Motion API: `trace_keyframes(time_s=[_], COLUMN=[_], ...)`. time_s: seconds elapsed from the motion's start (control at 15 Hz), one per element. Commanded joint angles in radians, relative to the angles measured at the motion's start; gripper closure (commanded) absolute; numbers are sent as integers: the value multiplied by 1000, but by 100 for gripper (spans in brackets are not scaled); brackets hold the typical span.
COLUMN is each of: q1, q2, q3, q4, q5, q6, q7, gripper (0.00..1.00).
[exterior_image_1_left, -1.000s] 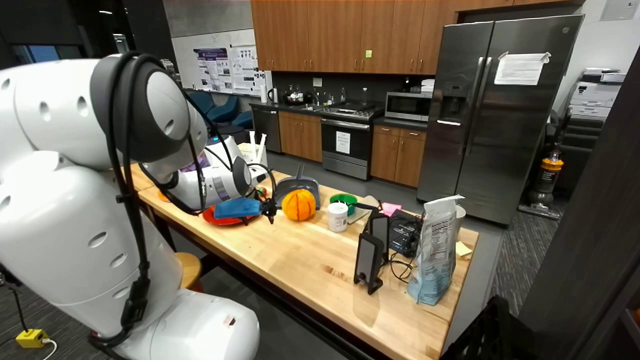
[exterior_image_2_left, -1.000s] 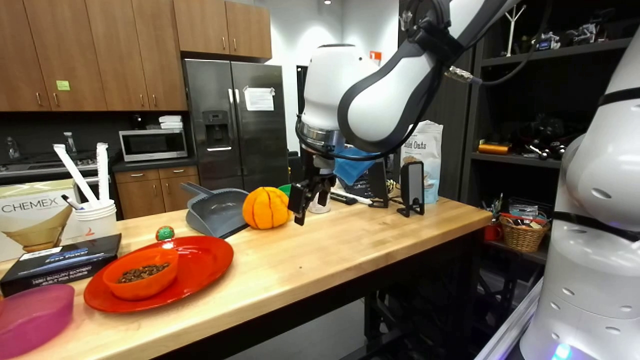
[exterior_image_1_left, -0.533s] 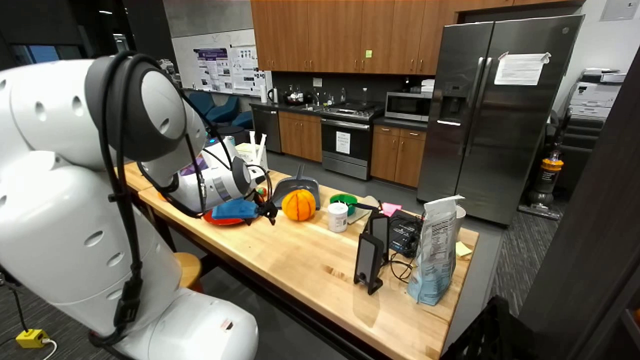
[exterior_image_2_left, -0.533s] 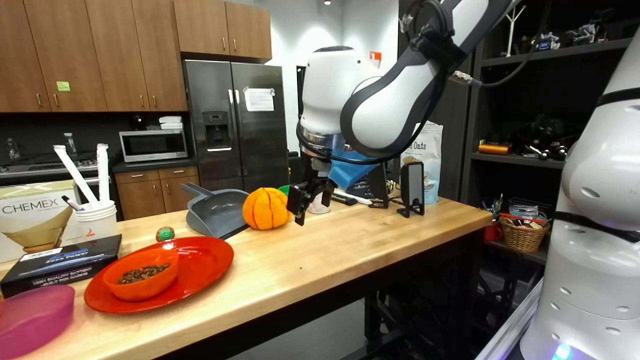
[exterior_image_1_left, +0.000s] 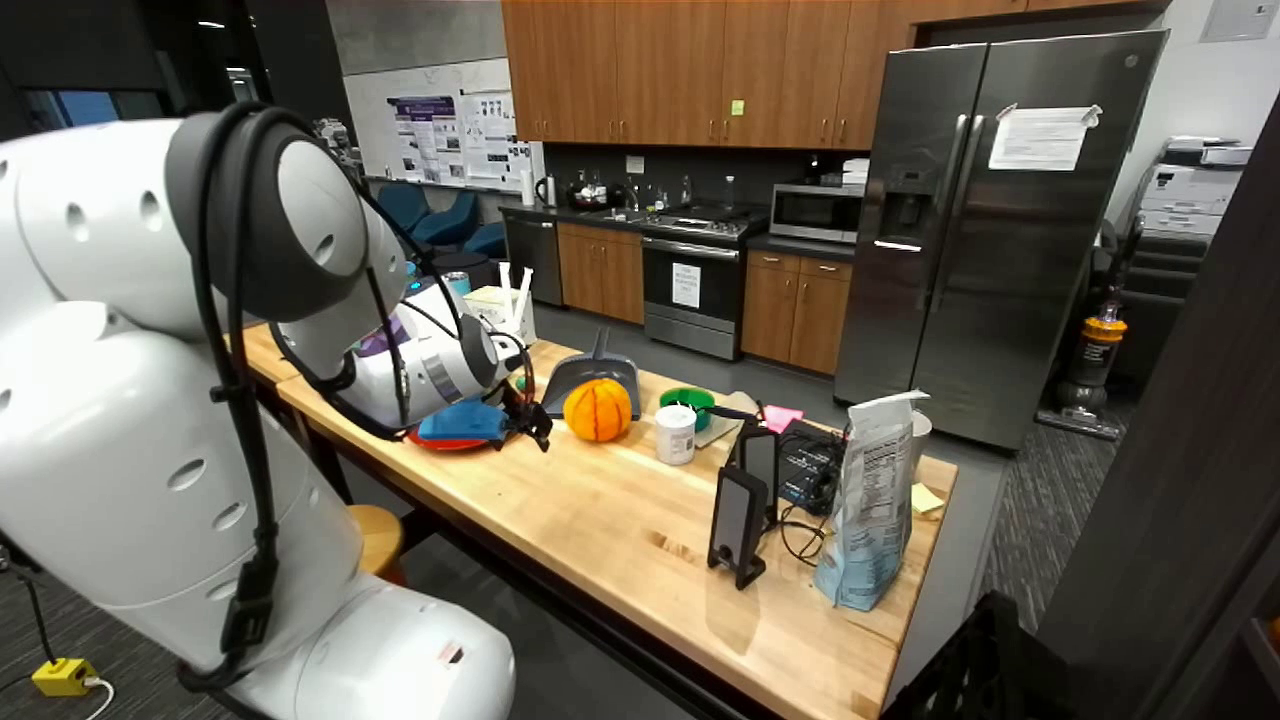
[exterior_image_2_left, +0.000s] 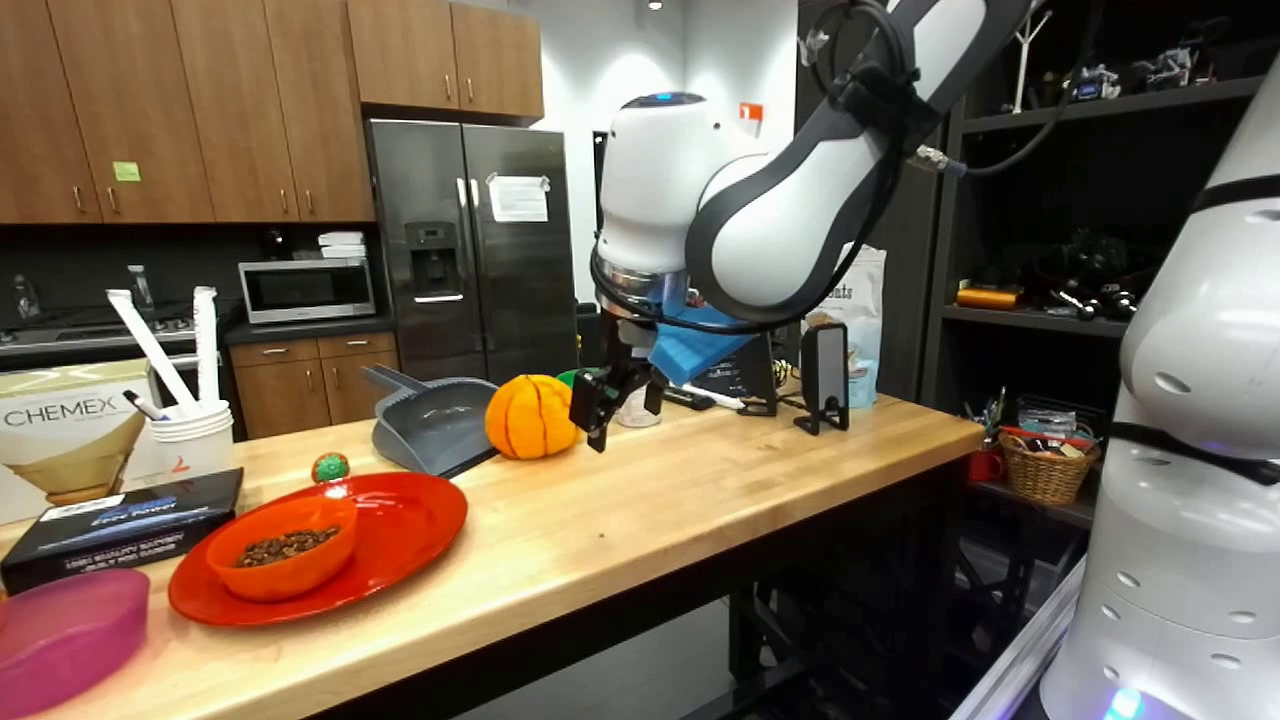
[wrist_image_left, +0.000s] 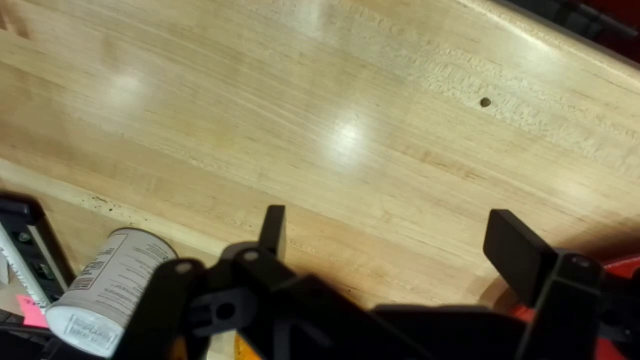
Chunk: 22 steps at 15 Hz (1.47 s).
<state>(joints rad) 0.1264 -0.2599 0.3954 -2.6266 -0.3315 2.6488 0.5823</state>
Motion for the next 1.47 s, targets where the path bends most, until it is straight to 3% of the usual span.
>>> trace_keyframes(time_s=[0.0,0.47,1.0,1.4], q1=[0,20,11,8], q2=[-1,7,-1,-1], q3=[0,-21,-9,-7], q4=[0,8,29,33], q5=[5,86,71,53], q6=[-2,-47,-157,-148], q7=[-5,-67,-5,42], gripper=[0,0,0,0])
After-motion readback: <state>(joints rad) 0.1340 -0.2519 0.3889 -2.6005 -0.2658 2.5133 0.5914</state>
